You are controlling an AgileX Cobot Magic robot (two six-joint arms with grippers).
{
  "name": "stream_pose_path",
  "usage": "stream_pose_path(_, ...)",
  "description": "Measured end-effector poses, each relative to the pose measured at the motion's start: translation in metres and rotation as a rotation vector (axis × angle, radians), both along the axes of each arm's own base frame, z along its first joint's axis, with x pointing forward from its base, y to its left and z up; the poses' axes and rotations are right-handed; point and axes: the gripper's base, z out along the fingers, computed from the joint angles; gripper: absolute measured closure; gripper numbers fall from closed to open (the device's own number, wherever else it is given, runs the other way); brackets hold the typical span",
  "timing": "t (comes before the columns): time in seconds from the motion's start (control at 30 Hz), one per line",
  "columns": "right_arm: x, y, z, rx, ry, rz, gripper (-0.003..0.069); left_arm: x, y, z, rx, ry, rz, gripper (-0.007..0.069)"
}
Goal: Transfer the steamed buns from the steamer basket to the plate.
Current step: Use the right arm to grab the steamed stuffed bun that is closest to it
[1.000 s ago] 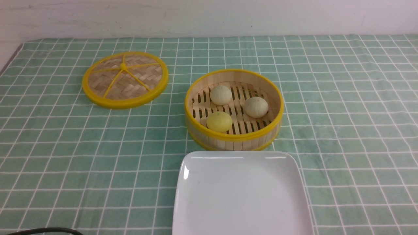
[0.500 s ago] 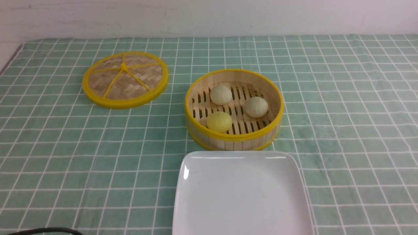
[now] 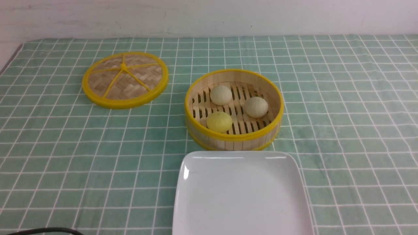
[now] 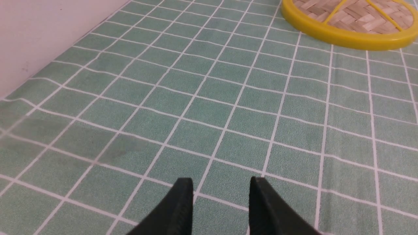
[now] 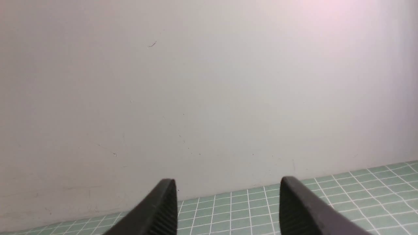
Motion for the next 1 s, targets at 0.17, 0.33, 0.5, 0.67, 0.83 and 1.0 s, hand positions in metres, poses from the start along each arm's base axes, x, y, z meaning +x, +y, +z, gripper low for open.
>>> stream_pose_path(0.17,-0.0002,0.0000,0.0002,0.001,-0.003,0.001,0.0237,0.0000,0.0000,0.0000,0.000,0.000,0.000,0.0351)
stream_pose_path(0.33,-0.0003,0.0001,0.0004,0.001,-0.005,0.001,0.0237,0.0000,0.0000,0.0000,0.000,0.000,0.000,0.0351)
stream_pose_path(0.5,-0.0003,0.0001,0.0004,0.002,-0.005,0.001,0.0237,0.0000,0.0000,0.0000,0.000,0.000,0.000,0.0351)
stream_pose_path(0.67,-0.0003,0.0001,0.0004,0.003,-0.005,0.001,0.0237,0.0000,0.0000,0.0000,0.000,0.000,0.000,0.0351)
stream_pose_path(0.83,-0.0003,0.0001,0.0004,0.003,-0.005,0.001,0.0237,0.0011,-0.0017,0.0014,-0.050,-0.034,-0.004,0.0351)
stream_pose_path(1.0,-0.0003,0.0003,0.0003,0.025,-0.003,0.010,0.0237,0.0036,-0.0047,0.0073,-0.175,-0.138,-0.007,0.0351)
